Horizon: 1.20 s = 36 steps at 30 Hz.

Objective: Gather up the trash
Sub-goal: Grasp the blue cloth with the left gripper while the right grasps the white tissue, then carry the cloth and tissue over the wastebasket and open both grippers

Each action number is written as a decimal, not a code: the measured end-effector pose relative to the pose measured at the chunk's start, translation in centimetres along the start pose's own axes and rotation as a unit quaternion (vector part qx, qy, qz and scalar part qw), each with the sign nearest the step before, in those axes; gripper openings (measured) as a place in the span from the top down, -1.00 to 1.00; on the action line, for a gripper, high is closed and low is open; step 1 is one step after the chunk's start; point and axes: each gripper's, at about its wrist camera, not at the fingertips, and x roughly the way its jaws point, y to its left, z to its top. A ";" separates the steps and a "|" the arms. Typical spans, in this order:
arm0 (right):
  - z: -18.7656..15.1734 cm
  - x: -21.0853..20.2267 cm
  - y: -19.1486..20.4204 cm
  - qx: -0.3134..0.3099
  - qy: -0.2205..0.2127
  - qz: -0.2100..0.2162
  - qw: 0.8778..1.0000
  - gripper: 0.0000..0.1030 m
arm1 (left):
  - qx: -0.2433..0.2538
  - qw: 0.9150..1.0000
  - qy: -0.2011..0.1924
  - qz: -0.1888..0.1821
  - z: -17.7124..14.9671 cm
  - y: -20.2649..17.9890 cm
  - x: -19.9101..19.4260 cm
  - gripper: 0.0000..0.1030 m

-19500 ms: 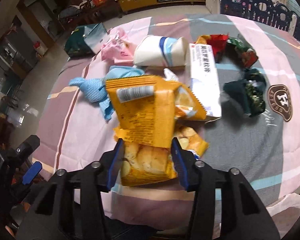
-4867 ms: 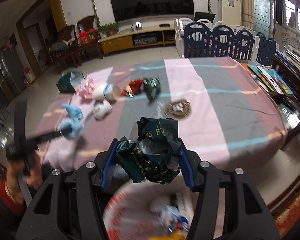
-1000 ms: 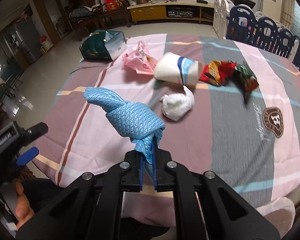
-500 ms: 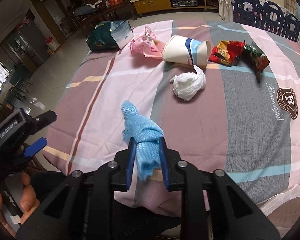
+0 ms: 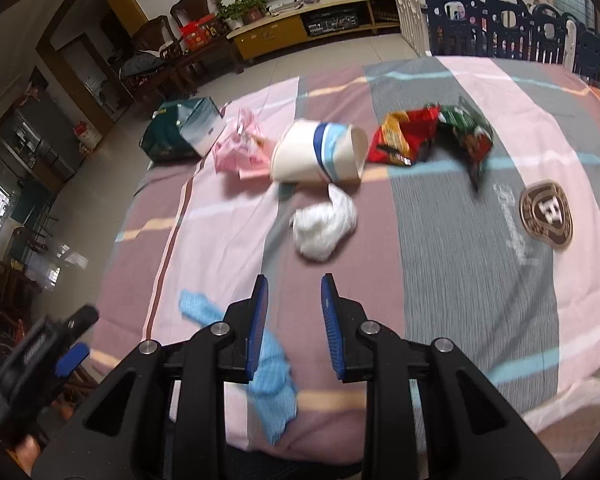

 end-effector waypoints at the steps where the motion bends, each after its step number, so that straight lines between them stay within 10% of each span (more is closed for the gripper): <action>1: 0.7 0.8 0.2 -0.005 0.001 -0.005 1.000 0.46 | 0.012 1.000 -0.008 0.002 -0.2 -0.4 -0.3 -0.60; 4: 2.6 4.1 0.6 -0.004 0.014 -0.028 1.000 0.04 | 0.049 0.999 -0.021 0.006 -0.5 -1.8 -0.7 -0.60; 8: 3.5 7.8 -0.1 0.014 0.028 -0.053 0.998 -0.05 | 0.083 0.997 -0.003 -0.001 -0.6 -2.9 -0.2 -0.60; 13: 2.7 8.3 -0.5 -0.011 0.030 -0.049 0.998 0.55 | 0.129 0.991 0.026 -0.003 -1.2 -4.5 0.7 -0.60; 24: -1.2 -2.1 -6.3 0.030 -0.019 0.001 0.999 0.57 | 0.188 0.981 0.035 -0.011 -3.0 -7.3 0.5 -0.64; 36: -8.2 -13.0 -11.9 0.068 -0.056 0.002 0.996 0.57 | 0.204 0.962 0.128 -0.133 -7.0 -11.0 2.7 -0.76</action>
